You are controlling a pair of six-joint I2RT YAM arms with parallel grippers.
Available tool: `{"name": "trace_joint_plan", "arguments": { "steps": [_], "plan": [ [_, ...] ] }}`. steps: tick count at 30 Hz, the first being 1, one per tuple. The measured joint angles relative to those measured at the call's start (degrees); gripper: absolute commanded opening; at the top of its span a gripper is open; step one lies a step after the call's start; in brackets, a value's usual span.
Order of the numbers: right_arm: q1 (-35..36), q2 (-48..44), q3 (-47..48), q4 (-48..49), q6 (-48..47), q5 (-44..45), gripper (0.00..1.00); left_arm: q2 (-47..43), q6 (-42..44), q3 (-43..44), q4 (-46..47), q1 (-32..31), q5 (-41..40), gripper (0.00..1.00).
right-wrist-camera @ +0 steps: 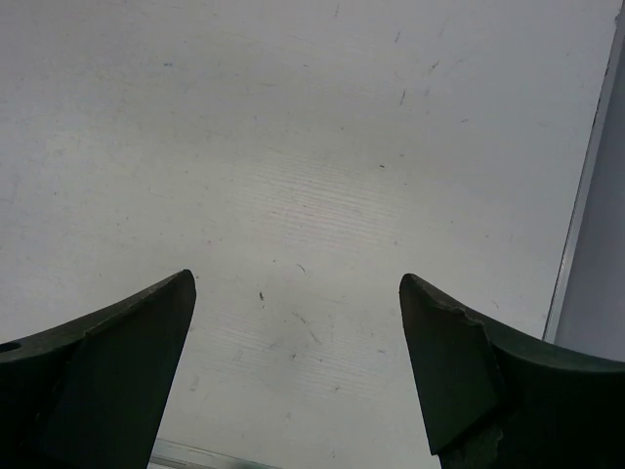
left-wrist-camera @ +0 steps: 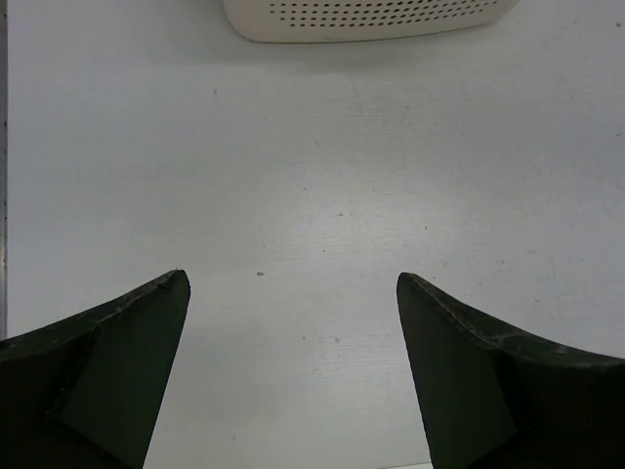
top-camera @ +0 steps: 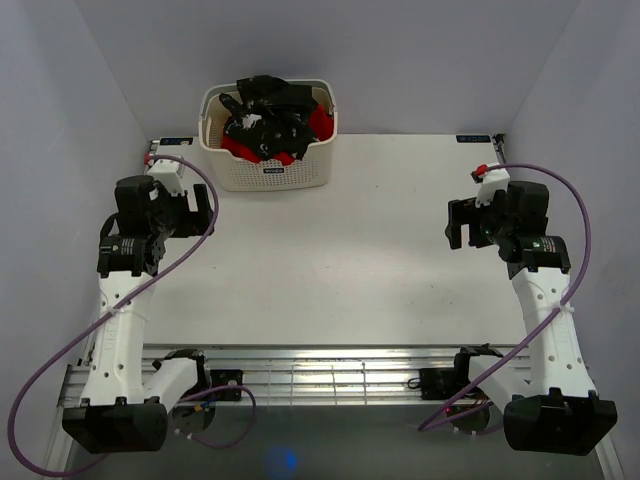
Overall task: Fold and stack the trousers
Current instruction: Grab the trousers from the pile
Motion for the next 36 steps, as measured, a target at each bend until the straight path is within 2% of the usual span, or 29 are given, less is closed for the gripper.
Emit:
{"name": "trace_joint_plan", "arguments": {
  "steps": [5,13,21,27,36],
  "plan": [
    [0.0,0.7,0.0,0.1,0.6,0.0,0.9,3.6,0.0,4.2,2.5,0.0,1.1,0.98],
    [0.0,3.9,1.3,0.1,0.2,1.3,0.9,27.2,-7.3,26.5,14.9,0.0,4.0,0.98],
    [0.0,7.3,3.7,0.6,-1.5,5.1,0.9,43.4,-18.0,31.8,25.1,0.0,5.8,0.98],
    [0.0,9.8,3.8,1.6,-1.7,6.0,0.9,53.8,-22.9,34.2,29.6,-0.2,6.8,0.98],
    [0.0,10.5,3.2,4.0,-1.7,6.6,0.9,67.4,-25.4,47.7,33.9,-0.4,7.6,0.98]
  ]
}}
